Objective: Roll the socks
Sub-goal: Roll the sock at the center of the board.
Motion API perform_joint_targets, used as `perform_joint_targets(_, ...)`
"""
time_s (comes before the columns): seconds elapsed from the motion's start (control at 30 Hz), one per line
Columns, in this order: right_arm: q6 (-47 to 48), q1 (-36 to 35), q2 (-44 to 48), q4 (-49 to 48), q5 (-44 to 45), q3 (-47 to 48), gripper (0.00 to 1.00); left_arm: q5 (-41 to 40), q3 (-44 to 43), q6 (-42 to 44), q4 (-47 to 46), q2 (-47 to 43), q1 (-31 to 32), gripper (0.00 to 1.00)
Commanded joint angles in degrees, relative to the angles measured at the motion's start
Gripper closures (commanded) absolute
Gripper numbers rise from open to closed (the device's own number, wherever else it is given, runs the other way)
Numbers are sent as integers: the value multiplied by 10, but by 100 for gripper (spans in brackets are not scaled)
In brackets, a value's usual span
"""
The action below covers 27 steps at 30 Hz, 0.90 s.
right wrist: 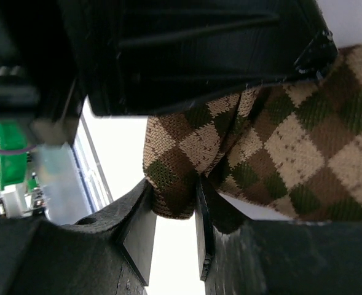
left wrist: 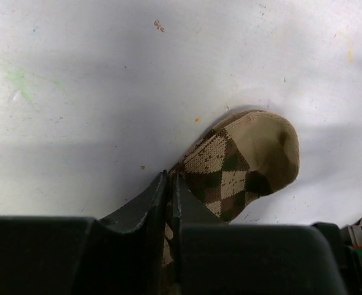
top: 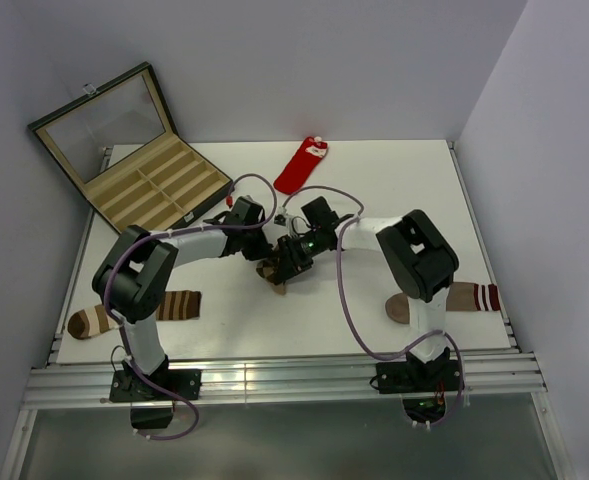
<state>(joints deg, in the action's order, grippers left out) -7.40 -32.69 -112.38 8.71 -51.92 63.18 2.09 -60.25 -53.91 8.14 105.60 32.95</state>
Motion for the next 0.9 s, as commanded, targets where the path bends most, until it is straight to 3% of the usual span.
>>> perform_joint_targets(0.0,5,-2,-28,49,-7,24,100,-6,-7,14,2,11,1,87)
perform_joint_targets(0.33,-52,3,-85,37,3,13,100,-8,-7,11,-8,11,0,82)
perform_joint_targets(0.43,-61,4,-93,39,22,19,100,-10,-1,11,-12,4,1,75)
perform_joint_targets(0.63,-67,4,-99,64,63,34,100,-18,0,3,-1,-36,1,51)
perform_joint_targets(0.87,-66,4,-98,82,96,41,100,-86,39,-74,22,-94,-10,36)
